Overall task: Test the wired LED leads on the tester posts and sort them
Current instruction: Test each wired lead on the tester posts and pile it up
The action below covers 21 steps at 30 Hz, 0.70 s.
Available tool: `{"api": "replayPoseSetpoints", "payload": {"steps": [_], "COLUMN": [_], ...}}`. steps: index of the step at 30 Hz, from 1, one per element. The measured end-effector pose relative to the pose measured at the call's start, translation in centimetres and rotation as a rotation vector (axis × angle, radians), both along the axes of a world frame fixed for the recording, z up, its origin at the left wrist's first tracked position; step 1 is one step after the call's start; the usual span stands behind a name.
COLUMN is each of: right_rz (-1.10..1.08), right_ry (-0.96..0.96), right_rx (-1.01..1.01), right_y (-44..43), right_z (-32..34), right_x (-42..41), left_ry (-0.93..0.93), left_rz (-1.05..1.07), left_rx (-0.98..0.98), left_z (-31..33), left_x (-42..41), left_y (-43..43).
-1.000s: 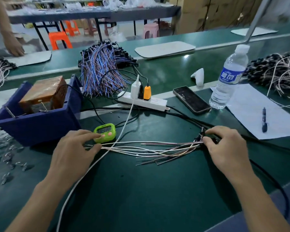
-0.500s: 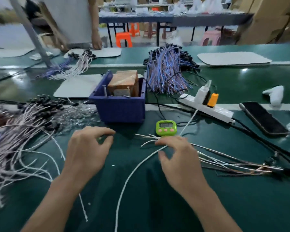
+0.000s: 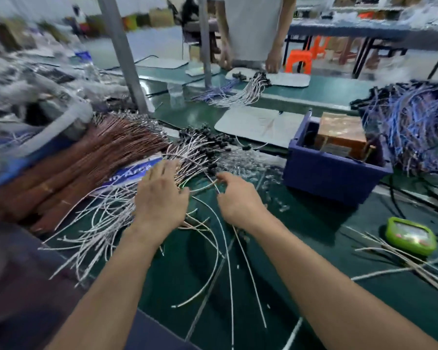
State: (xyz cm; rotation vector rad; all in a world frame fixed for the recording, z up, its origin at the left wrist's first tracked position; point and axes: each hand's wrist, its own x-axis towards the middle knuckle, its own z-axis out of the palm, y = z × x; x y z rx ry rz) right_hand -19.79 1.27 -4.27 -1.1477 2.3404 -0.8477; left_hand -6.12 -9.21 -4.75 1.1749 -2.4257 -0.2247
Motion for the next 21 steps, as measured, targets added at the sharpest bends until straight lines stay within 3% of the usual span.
{"api": "replayPoseSetpoints", "payload": {"steps": [6, 11, 15, 18, 21], "right_rz": [0.027, 0.069, 0.111, 0.076, -0.074], "right_ry": [0.245, 0.518, 0.642, 0.596, 0.377], "right_rx": [-0.013, 0.062, 0.028, -0.109, -0.275], "right_y": [-5.2, -7.4, -6.6, -4.6, -2.2], "right_z": [-0.2, -0.6, -0.4, 0.4, 3.0], "right_x": [-0.9, -2.0, -2.3, -2.3, -2.8], "left_ry": [-0.103, -0.004, 0.127, 0.174, 0.141], "left_rz": [-0.031, -0.016, -0.014, -0.014, -0.034], "left_rx": [0.091, 0.046, 0.154, 0.17, 0.046], "left_z": [-1.5, -2.4, -2.1, -1.6, -1.2], "left_x": [-1.7, -1.5, -1.1, -0.9, -0.6], "left_y": [-3.5, -3.7, -3.9, -3.5, -2.9]}}
